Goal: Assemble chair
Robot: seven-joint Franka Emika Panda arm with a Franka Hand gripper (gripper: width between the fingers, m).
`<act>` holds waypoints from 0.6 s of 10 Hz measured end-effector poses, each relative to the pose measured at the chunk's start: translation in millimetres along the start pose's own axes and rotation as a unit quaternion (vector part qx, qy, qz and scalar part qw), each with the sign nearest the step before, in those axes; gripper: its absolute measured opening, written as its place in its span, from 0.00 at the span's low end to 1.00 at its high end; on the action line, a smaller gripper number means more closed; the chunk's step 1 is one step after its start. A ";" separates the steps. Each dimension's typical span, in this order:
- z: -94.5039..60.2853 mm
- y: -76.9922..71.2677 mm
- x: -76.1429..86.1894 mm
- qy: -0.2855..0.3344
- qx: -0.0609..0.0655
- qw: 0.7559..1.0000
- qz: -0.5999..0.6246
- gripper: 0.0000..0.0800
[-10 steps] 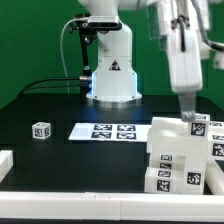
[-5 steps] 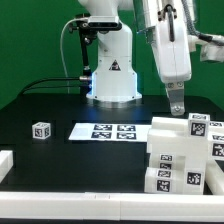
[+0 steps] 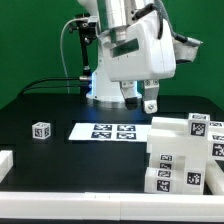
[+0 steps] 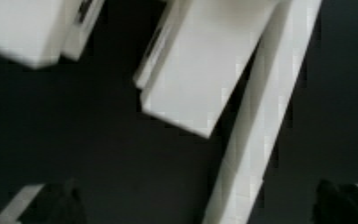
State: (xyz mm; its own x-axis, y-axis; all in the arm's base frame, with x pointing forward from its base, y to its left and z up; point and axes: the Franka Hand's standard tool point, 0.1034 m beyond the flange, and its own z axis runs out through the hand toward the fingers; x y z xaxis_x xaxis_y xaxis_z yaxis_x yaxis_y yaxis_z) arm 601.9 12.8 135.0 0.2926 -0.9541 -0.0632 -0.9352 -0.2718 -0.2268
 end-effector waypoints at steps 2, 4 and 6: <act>0.8 0.4 -0.4 0.000 -0.001 0.998 -0.068 0.81; 0.8 0.7 0.4 0.000 -0.001 0.989 -0.151 0.81; -4.3 16.4 25.5 -0.003 -0.003 0.968 -0.252 0.81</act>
Offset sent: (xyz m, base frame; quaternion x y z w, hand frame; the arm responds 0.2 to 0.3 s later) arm 0.0000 0.0000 0.0000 0.0000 0.0000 -0.1938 0.9810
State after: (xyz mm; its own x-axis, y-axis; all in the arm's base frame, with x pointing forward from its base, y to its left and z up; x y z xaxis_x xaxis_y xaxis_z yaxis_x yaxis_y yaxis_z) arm 593.2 -16.6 133.9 0.7131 -0.6994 0.0484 -0.6744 -0.7033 -0.2248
